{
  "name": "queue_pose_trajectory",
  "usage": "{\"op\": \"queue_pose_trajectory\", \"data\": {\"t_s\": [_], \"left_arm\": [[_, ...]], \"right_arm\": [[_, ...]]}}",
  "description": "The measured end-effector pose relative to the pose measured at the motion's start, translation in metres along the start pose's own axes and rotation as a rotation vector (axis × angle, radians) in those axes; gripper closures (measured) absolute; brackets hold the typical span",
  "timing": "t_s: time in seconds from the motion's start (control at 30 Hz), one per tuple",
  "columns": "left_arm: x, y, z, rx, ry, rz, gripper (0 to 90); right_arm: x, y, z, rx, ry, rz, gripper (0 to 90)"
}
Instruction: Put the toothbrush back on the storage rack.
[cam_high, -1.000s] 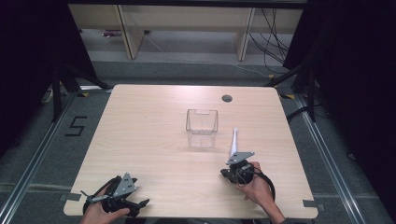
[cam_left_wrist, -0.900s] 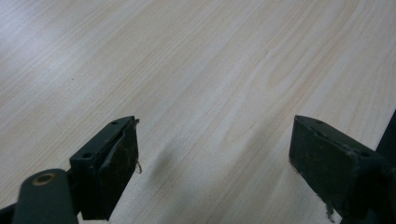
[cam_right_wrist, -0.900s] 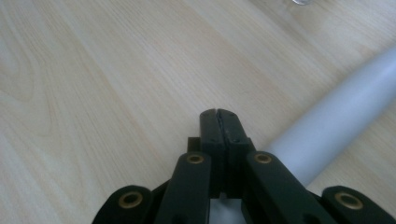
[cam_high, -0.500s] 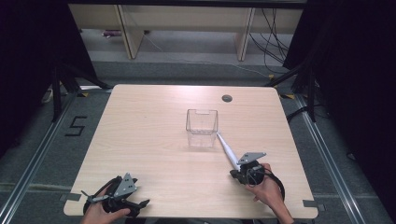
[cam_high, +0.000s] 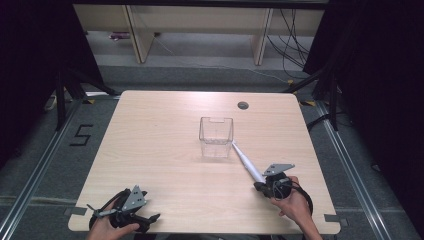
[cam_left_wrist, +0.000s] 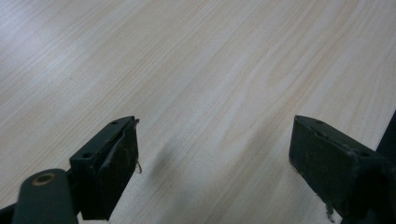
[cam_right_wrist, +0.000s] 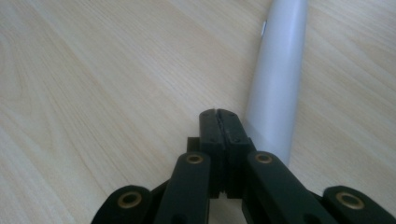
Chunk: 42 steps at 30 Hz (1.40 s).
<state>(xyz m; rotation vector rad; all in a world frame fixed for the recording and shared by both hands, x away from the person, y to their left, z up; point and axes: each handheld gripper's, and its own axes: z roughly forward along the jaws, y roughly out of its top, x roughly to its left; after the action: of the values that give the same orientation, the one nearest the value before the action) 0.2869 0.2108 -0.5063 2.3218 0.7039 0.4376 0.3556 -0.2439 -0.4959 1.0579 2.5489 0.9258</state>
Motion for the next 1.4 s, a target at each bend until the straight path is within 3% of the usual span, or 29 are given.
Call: {"op": "queue_pose_trajectory", "data": {"t_s": [0.07, 0.27, 0.3, 0.37, 0.47, 0.63, 0.73, 0.8, 1.1, 1.4], "left_arm": [[-0.001, 0.0, 0.0, 0.0, -0.001, -0.01, 15.3], [0.0, 0.0, 0.0, 0.002, 0.002, 0.002, 15.3], [0.0, 0.0, 0.0, 0.002, -0.003, -0.003, 15.3], [0.0, 0.0, 0.0, 0.002, -0.002, 0.0, 15.3], [0.0, 0.0, 0.0, 0.0, -0.003, -0.003, 15.3], [0.0, 0.0, 0.0, 0.002, -0.004, -0.002, 15.3], [0.0, 0.0, 0.0, 0.001, -0.002, -0.002, 15.3], [0.0, 0.0, 0.0, 0.001, -0.003, -0.002, 15.3], [0.0, 0.0, 0.0, 0.01, -0.001, 0.005, 15.3], [0.0, 0.0, 0.0, 0.011, -0.002, 0.005, 15.3]], "right_arm": [[-0.001, 0.0, -0.003, 0.027, 0.015, 0.017, 90.0], [-0.009, -0.007, -0.007, -0.003, -0.02, 0.028, 89.8], [-0.01, -0.007, -0.011, 0.026, -0.005, 0.05, 89.8], [-0.013, -0.009, -0.01, 0.002, -0.021, 0.034, 89.8], [-0.015, -0.009, -0.011, 0.014, -0.025, 0.039, 89.8], [-0.016, -0.01, -0.013, 0.02, -0.023, 0.098, 89.7], [-0.019, -0.01, -0.014, 0.033, -0.028, 0.072, 89.6], [-0.02, -0.011, -0.016, 0.026, -0.037, 0.113, 89.6], [-0.028, -0.011, -0.017, -0.001, -0.059, 0.112, 89.4], [-0.032, -0.01, -0.019, 0.019, -0.064, 0.134, 89.2]]}}
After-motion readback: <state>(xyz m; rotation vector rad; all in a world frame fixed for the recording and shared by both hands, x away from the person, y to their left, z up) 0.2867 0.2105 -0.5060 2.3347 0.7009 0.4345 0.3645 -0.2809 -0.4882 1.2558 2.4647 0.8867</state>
